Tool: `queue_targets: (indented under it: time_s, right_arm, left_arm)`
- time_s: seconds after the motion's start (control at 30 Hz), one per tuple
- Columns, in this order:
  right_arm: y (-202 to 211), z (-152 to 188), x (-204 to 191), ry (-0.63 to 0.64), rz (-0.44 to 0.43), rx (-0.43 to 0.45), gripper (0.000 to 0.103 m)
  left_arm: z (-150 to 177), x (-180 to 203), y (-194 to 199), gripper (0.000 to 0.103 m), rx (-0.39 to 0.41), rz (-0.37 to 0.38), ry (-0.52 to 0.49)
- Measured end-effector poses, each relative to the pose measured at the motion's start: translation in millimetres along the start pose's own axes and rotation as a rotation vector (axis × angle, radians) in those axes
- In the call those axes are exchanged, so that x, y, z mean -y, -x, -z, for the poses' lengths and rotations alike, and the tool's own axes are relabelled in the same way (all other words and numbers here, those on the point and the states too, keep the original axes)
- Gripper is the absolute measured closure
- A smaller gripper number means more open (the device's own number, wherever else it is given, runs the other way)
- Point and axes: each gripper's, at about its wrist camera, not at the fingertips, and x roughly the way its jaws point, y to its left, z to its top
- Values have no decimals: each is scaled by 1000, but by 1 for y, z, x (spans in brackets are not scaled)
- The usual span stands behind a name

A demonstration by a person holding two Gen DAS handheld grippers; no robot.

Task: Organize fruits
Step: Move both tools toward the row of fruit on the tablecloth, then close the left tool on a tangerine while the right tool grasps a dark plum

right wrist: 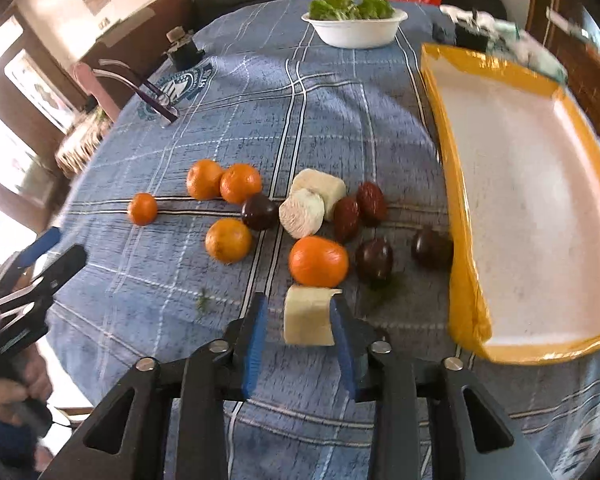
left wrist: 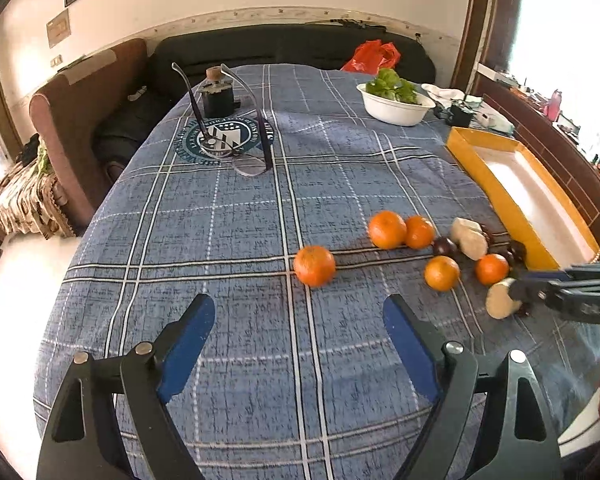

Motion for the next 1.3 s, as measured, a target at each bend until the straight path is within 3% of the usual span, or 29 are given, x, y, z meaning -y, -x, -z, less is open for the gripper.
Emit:
queue_targets:
  time_s: [0.2,0.3,0.4,0.47,0.5,0.53,0.67,0.93,0.97,1.07,1.13,1.3]
  right_arm:
    - [0,-1,1,13,52,-13,78]
    - [1,1,3,15,59,-13,72]
    - [1,7,-2,54,73,8,72]
    - [3,9,-4,62,73,5,73]
    - [6,11,-3,64,71,10,81]
    - [9,12,-2,60,54,18,96]
    - [35,11,9,24,2,88,96]
    - [65,23,36,-60,-57,118,95]
    - [67,26,38,-69,-53,119,95]
    - [67,33,49,-97,-45,103,88]
    - [66,37,54,-113,-43,95,75]
    - [55,42,57,-107,-50,67,58]
  left_arm:
    - [-3,17,1,17,-13,65,-41]
    - [-8,29,-5,17,-17,97,-66]
    - [-15,44,-16,17,-37,139,-98]
    - [-20,57,-25,17,-52,161,-134]
    - [-22,63,-30,18,-63,177,-143]
    - [-23,66,-34,22,-70,190,-148]
    - [-27,83,-55,38,-128,234,-171]
    - [-27,102,-93,39,-187,227,-195]
    - [-27,103,-97,43,-193,231,-195]
    - [-25,108,-103,57,-183,237,-205]
    - [-24,114,-103,71,-166,213,-237]
    - [-18,107,-96,72,-160,224,-201]
